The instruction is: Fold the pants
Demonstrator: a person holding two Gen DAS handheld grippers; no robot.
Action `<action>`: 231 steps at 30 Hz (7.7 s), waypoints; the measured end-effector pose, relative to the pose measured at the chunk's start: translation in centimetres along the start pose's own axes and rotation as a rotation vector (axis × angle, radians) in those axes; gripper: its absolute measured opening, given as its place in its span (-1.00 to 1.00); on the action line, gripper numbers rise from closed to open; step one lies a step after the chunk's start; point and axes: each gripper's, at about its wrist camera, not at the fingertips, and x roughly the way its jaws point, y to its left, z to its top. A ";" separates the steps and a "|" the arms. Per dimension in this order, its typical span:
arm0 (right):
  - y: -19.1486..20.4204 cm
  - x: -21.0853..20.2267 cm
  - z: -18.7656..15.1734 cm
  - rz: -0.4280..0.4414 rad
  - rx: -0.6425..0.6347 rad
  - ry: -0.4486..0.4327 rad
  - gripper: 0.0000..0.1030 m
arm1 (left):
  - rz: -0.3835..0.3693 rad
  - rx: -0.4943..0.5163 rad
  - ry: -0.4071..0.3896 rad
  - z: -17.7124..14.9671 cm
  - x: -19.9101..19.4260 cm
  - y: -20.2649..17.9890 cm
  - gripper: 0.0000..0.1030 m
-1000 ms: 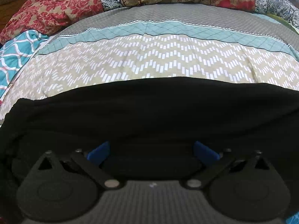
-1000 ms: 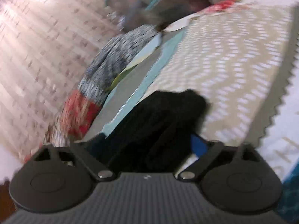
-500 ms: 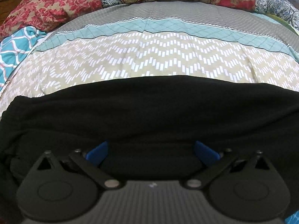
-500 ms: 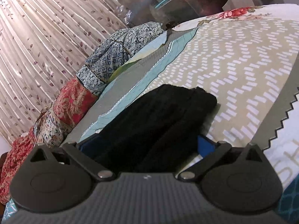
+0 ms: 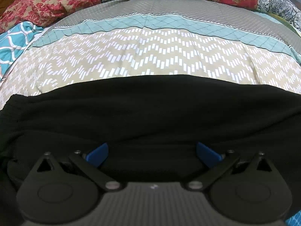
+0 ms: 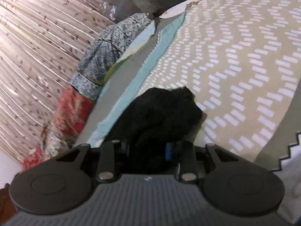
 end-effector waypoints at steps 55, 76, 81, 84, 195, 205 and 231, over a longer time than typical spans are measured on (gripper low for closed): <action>24.2 -5.5 -24.7 0.009 -0.847 0.176 0.24 | -0.213 -0.422 -0.266 -13.0 -10.5 18.6 1.00; 36.9 1.2 -38.8 0.437 -0.798 0.735 -0.01 | -0.166 -0.633 -0.313 -9.4 -4.4 24.7 1.00; 35.1 5.6 -41.8 0.337 -0.673 0.928 -0.01 | -0.163 -0.597 -0.349 -7.7 -3.7 23.8 -0.09; 33.6 6.4 -41.2 0.352 -0.541 0.940 -0.02 | -0.129 -0.513 -0.389 -7.1 -4.3 22.4 -0.31; 33.2 5.8 -31.1 0.301 -0.569 0.677 -0.56 | -0.432 -0.013 -0.314 -5.7 -7.7 10.2 0.54; 26.2 0.1 -31.0 0.163 -0.571 0.621 -0.46 | -0.432 -0.005 -0.259 -7.1 -7.1 9.8 0.64; 26.4 3.5 -30.8 0.170 -0.545 0.573 -0.02 | -0.486 -0.119 -0.146 -6.0 -4.7 9.5 -0.06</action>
